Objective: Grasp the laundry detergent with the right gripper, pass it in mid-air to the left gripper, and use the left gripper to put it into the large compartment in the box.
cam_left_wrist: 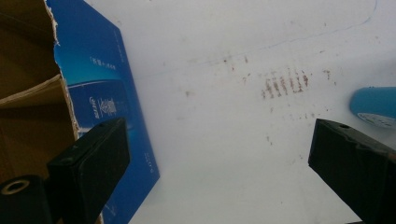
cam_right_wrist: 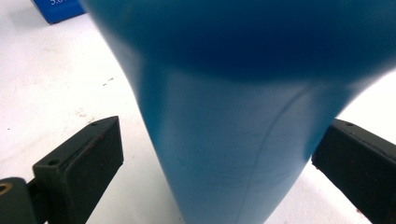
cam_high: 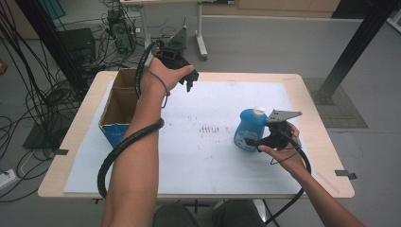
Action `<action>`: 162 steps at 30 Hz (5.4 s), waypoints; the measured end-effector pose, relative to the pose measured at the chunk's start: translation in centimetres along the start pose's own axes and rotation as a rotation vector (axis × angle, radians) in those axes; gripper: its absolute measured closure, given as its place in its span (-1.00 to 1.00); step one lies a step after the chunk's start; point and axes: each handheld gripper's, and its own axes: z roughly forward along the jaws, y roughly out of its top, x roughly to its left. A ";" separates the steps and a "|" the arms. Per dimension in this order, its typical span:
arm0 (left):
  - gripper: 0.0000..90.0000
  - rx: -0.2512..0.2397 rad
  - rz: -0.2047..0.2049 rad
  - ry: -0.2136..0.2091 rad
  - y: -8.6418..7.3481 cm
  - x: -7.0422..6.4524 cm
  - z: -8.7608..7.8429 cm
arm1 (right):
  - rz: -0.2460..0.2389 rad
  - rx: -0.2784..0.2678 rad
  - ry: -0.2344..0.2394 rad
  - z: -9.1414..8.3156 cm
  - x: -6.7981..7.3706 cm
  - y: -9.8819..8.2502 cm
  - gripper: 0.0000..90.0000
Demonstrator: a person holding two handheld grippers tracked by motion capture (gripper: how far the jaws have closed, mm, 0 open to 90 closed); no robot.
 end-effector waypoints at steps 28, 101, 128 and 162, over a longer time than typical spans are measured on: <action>-0.87 -0.003 0.000 0.003 -0.1 -0.1 0.0 | 0.001 -0.008 -0.002 0.0 0.1 0.0 -0.96; -0.87 -0.008 0.003 0.006 -0.1 -0.1 -0.2 | 0.005 -0.012 0.010 0.2 0.1 -0.1 -0.96; -0.87 0.003 0.000 0.008 -0.4 0.2 0.3 | -0.016 -0.018 0.014 0.9 -0.1 -0.2 -0.35; -0.87 0.003 0.001 0.013 -0.7 0.1 0.3 | -0.048 -0.035 0.018 1.0 0.0 -0.3 -0.08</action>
